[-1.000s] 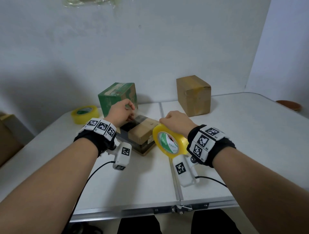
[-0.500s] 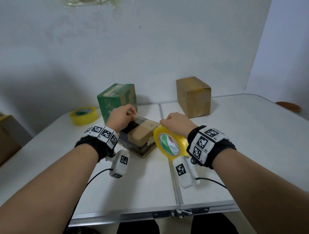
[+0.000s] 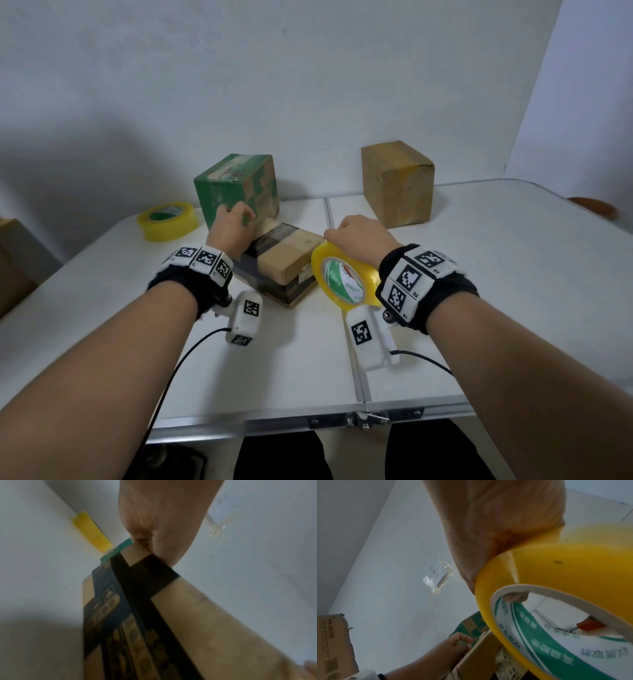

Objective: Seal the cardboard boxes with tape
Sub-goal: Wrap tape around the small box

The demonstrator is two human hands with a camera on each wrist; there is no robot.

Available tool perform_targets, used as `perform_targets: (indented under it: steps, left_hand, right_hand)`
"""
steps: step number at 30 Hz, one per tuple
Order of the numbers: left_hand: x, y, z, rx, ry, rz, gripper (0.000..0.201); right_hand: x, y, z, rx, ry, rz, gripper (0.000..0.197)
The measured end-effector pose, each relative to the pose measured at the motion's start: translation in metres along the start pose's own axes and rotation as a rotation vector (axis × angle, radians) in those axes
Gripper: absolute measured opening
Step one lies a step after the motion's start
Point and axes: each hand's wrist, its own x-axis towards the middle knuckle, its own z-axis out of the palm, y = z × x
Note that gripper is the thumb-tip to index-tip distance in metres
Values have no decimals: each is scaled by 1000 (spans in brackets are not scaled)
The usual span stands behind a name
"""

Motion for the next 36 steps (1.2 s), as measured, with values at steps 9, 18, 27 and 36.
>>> perform_targets:
  steps: [9, 18, 27, 36]
  left_hand:
    - [-32, 32, -5, 42, -261, 308, 35]
    - [-19, 11, 11, 432, -377, 262, 88]
    - [-64, 42, 4, 433, -398, 349, 86]
    - [-60, 43, 11, 420, -452, 233, 86]
  right_hand:
    - [4, 2, 2, 20, -5, 3, 39]
    - [0, -3, -1, -19, -23, 11, 39]
    - [6, -2, -1, 5, -36, 32, 35]
    - [-6, 9, -13, 146, -74, 58, 66]
